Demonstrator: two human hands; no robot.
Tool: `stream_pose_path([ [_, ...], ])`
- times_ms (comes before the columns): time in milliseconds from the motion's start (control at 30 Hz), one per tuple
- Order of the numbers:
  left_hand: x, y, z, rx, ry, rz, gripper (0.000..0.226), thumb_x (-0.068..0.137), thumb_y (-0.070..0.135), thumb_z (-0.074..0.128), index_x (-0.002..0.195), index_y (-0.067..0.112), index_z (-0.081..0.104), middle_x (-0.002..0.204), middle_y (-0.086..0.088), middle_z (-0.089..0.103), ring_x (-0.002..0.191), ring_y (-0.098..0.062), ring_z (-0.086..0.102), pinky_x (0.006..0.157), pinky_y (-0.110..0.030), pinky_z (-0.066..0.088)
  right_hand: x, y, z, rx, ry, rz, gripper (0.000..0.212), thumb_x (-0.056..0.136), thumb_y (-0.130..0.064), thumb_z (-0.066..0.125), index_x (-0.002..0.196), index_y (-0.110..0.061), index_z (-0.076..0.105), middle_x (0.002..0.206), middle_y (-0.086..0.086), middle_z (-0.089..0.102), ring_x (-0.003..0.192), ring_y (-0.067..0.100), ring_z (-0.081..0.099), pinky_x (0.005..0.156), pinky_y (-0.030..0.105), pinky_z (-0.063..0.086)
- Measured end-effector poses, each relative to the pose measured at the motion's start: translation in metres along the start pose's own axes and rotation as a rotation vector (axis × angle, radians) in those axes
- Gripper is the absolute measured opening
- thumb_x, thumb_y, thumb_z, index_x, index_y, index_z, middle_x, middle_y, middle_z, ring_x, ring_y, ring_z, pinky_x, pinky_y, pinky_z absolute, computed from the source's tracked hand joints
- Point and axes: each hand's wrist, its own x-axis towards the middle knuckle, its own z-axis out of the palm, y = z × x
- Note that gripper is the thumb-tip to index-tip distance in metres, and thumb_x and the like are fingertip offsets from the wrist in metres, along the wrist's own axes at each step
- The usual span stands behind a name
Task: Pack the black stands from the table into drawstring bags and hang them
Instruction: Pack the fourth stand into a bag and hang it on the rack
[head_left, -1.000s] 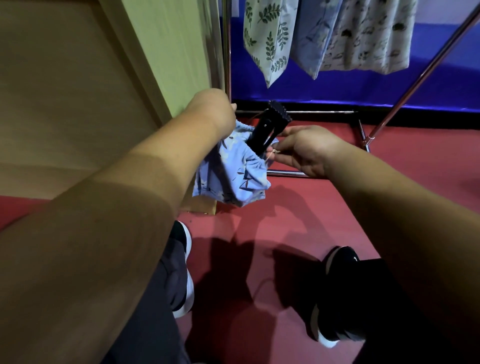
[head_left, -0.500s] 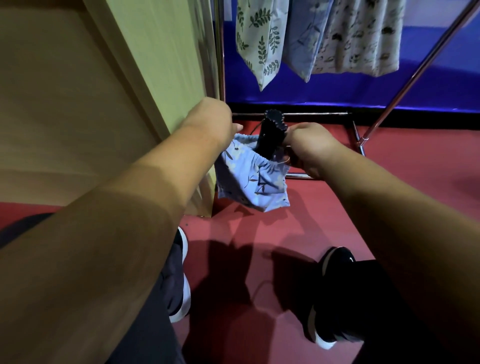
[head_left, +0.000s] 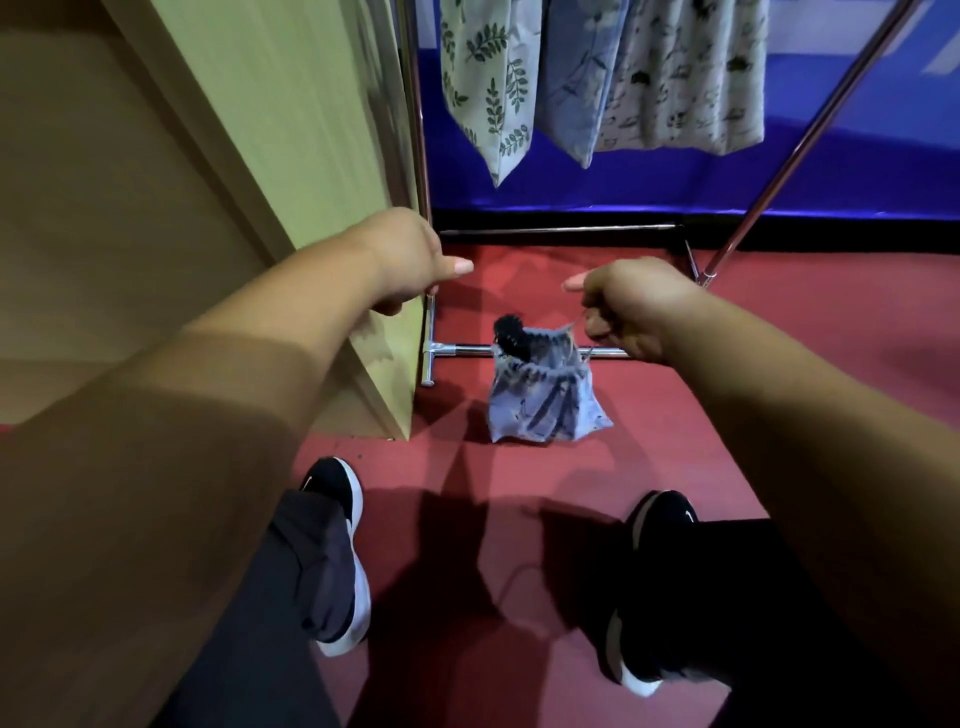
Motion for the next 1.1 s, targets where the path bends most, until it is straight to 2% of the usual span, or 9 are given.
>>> stream_pose_path([
  [267, -0.008, 0.012, 0.042, 0.078, -0.317, 0.103, 0.032, 0.106, 0.039, 0.062, 0.095, 0.010, 0.070, 0.070, -0.008, 0.069, 0.061, -0.026, 0.066, 0.059, -0.027, 0.051, -0.009, -0.001, 0.006, 0.040, -0.127, 0.044, 0.036, 0.091, 0.009, 0.038, 0.115, 0.006, 0.065, 0.064, 0.000, 0.031, 0.049, 0.011, 0.024, 0.041, 0.022, 0.021],
  [367, -0.004, 0.017, 0.058, 0.068, -0.362, 0.078, 0.036, 0.108, 0.036, 0.059, 0.106, 0.002, 0.071, 0.082, -0.011, 0.075, 0.068, -0.028, 0.067, 0.059, -0.029, 0.052, -0.010, -0.005, 0.009, 0.050, -0.150, 0.057, 0.038, 0.091, 0.007, 0.038, 0.118, 0.005, 0.064, 0.064, -0.001, 0.031, 0.048, 0.010, 0.023, 0.041, 0.022, 0.019],
  [467, -0.002, 0.022, 0.076, 0.152, -0.436, 0.084, 0.037, 0.106, 0.034, 0.062, 0.123, 0.001, 0.071, 0.109, -0.014, 0.078, 0.086, -0.030, 0.069, 0.073, -0.037, 0.060, -0.015, -0.012, 0.013, 0.080, -0.206, 0.055, 0.037, 0.091, 0.005, 0.037, 0.117, 0.003, 0.062, 0.067, -0.001, 0.026, 0.048, 0.009, 0.020, 0.040, 0.022, 0.017],
  [567, -0.010, 0.027, 0.093, 0.341, -0.443, 0.101, 0.052, 0.101, 0.041, 0.070, 0.138, 0.005, 0.064, 0.132, -0.012, 0.070, 0.092, -0.025, 0.060, 0.077, -0.029, 0.051, -0.022, -0.021, 0.015, 0.126, -0.242, 0.042, 0.036, 0.091, 0.005, 0.036, 0.117, 0.002, 0.060, 0.071, 0.001, 0.026, 0.048, 0.009, 0.018, 0.040, 0.022, 0.017],
  [633, -0.012, 0.025, 0.106, 0.318, -0.468, 0.071, 0.061, 0.096, 0.048, 0.074, 0.139, 0.006, 0.064, 0.134, -0.011, 0.068, 0.100, -0.026, 0.063, 0.089, -0.029, 0.049, -0.026, -0.028, 0.016, 0.156, -0.260, 0.042, 0.039, 0.090, 0.005, 0.036, 0.121, 0.003, 0.060, 0.072, 0.001, 0.028, 0.050, 0.009, 0.017, 0.040, 0.022, 0.018],
  [700, -0.005, 0.017, 0.118, 0.160, -0.459, -0.010, 0.066, 0.088, 0.053, 0.081, 0.134, 0.007, 0.065, 0.126, -0.008, 0.070, 0.108, -0.030, 0.070, 0.097, -0.033, 0.054, -0.031, -0.033, 0.019, 0.165, -0.281, 0.041, 0.038, 0.090, 0.004, 0.036, 0.119, 0.002, 0.061, 0.073, 0.001, 0.028, 0.053, 0.010, 0.015, 0.041, 0.022, 0.020],
  [800, 0.004, 0.009, 0.131, -0.103, -0.345, -0.085, 0.083, 0.072, 0.045, 0.096, 0.134, 0.007, 0.057, 0.114, -0.007, 0.074, 0.096, -0.027, 0.074, 0.094, -0.042, 0.061, -0.039, -0.040, 0.023, 0.171, -0.291, 0.034, 0.036, 0.090, 0.004, 0.037, 0.116, 0.002, 0.062, 0.072, 0.001, 0.027, 0.056, 0.011, 0.013, 0.046, 0.023, 0.016],
  [933, -0.002, 0.010, 0.130, -0.557, -0.285, -0.185, 0.057, 0.087, 0.006, 0.083, 0.123, 0.018, 0.040, 0.110, -0.021, 0.068, 0.074, -0.031, 0.063, 0.060, -0.040, 0.054, -0.046, -0.053, 0.028, 0.254, -0.318, 0.028, 0.040, 0.090, 0.004, 0.036, 0.122, 0.005, 0.061, 0.071, 0.000, 0.029, 0.052, 0.009, 0.015, 0.042, 0.022, 0.016],
  [1100, -0.005, 0.018, 0.140, -0.894, -0.277, -0.196, 0.045, 0.097, 0.000, 0.069, 0.122, 0.028, 0.045, 0.109, -0.015, 0.071, 0.072, -0.027, 0.068, 0.068, -0.040, 0.061, -0.054, -0.064, 0.034, 0.310, -0.354, 0.039, 0.034, 0.090, 0.004, 0.035, 0.113, 0.001, 0.060, 0.072, 0.000, 0.030, 0.048, 0.008, 0.017, 0.037, 0.020, 0.018],
])
